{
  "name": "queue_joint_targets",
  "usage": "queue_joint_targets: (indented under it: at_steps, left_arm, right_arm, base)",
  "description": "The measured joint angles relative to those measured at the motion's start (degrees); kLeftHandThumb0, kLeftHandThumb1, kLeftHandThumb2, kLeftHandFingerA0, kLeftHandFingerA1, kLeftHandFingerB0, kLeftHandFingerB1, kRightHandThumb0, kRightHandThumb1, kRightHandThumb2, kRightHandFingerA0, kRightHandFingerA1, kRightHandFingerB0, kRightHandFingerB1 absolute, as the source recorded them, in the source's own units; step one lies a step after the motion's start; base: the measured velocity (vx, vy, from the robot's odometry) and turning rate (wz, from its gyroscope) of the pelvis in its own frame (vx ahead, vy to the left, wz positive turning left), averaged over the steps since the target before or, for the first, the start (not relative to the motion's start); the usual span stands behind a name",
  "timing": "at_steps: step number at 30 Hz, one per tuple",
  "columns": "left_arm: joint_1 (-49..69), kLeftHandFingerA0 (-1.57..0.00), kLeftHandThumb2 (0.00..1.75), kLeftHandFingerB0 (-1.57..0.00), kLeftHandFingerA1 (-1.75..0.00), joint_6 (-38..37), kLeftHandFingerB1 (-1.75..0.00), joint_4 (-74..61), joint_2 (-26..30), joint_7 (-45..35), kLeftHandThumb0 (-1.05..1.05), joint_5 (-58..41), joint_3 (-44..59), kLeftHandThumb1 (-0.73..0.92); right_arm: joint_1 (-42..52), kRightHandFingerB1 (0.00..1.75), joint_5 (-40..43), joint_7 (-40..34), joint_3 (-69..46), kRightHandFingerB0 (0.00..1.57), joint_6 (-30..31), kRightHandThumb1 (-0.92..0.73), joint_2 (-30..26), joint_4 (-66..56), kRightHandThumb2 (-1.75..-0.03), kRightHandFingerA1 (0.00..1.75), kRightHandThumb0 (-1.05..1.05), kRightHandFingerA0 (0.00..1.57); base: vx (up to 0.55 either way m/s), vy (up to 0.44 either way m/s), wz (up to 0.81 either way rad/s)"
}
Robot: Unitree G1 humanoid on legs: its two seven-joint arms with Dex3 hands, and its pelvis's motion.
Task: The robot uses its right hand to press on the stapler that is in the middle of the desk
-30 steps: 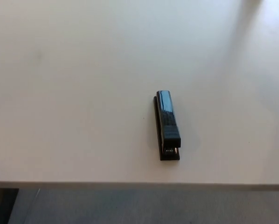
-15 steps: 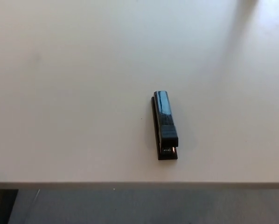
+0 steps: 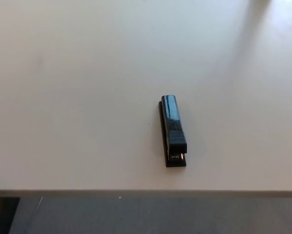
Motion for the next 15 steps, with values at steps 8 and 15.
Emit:
queue_joint_targets:
  at_steps: [8, 15]
  left_arm:
    - [-0.02, -0.03, 0.91, -0.02, -0.24, 0.00, -0.22, 0.03, -0.01, -0.03, -0.49, -0.01, 0.06, 0.92]
    - [-0.21, -0.02, 0.98, -0.01, -0.29, 0.01, -0.24, 0.00, -0.01, -0.04, -0.49, 0.00, 0.03, 0.92]
  right_arm:
    - [-1.03, 0.35, -6.47, 2.96, 13.45, 0.37, 4.33, -0.79, 3.08, 0.60, -0.63, 0.45, -0.40, 0.54]
    - [-5.46, 0.02, -8.47, 9.35, 18.14, 0.00, 7.70, -0.86, 5.33, 0.65, -1.15, 0.04, -0.95, 0.00]
  base:
    - [0.00, 0.000, 0.00]
    - [0.00, 0.000, 0.00]
